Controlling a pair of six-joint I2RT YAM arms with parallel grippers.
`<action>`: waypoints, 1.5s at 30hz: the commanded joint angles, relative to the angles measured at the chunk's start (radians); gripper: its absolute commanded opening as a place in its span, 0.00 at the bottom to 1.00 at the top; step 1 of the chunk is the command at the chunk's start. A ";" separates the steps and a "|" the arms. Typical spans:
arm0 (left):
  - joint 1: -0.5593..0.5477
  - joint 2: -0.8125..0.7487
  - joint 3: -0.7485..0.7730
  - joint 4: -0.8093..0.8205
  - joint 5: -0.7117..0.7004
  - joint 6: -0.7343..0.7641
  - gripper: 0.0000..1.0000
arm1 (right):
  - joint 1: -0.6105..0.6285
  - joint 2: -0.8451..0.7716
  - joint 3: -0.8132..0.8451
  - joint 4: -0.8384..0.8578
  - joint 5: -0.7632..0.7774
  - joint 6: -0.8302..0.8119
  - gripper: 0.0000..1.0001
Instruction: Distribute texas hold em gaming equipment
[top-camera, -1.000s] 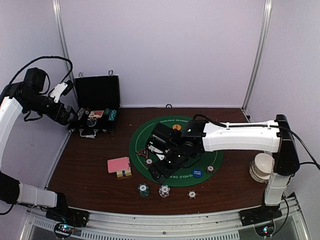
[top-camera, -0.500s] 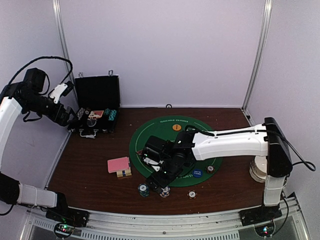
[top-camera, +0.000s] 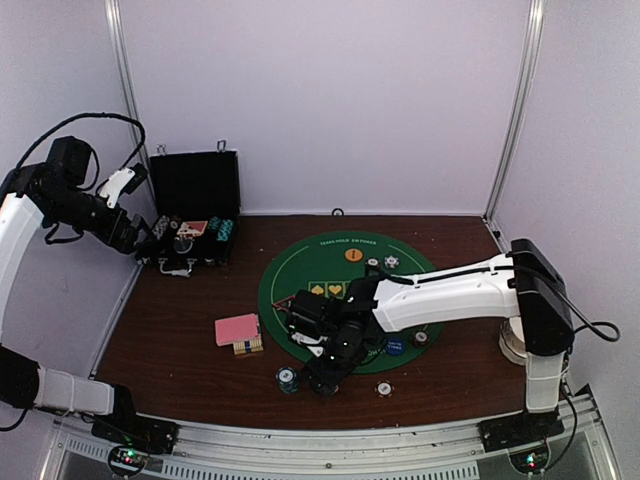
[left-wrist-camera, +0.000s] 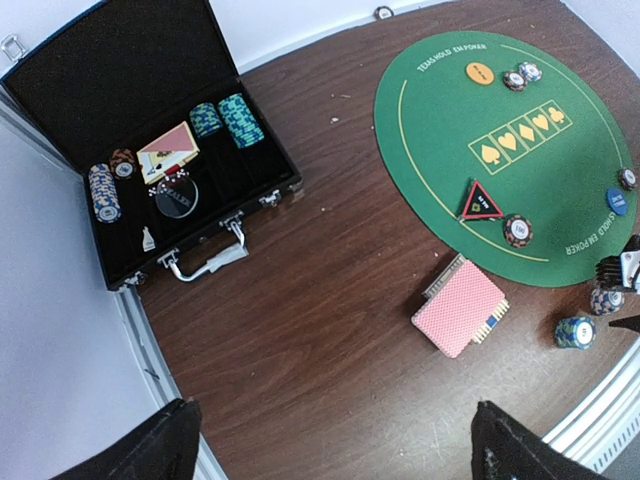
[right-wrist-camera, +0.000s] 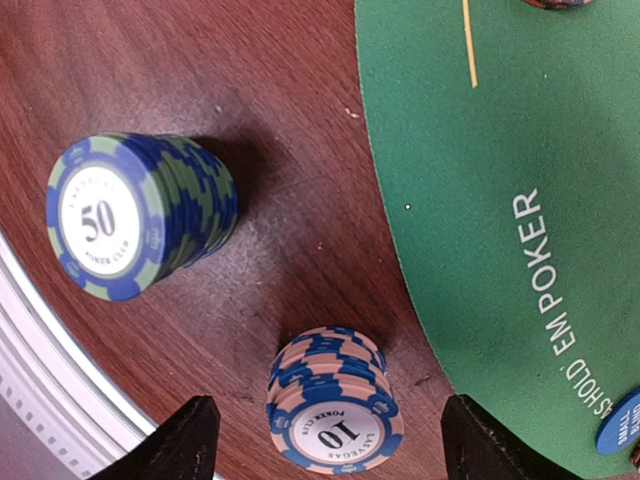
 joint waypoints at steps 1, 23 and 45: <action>0.007 -0.009 0.032 0.006 0.007 0.020 0.98 | 0.006 0.021 -0.001 0.009 -0.001 -0.009 0.77; 0.006 -0.004 0.034 0.000 0.009 0.018 0.98 | 0.006 0.025 0.033 -0.014 -0.007 -0.018 0.46; 0.006 0.010 0.053 -0.019 0.008 0.010 0.98 | 0.002 -0.005 0.182 -0.131 0.050 -0.035 0.10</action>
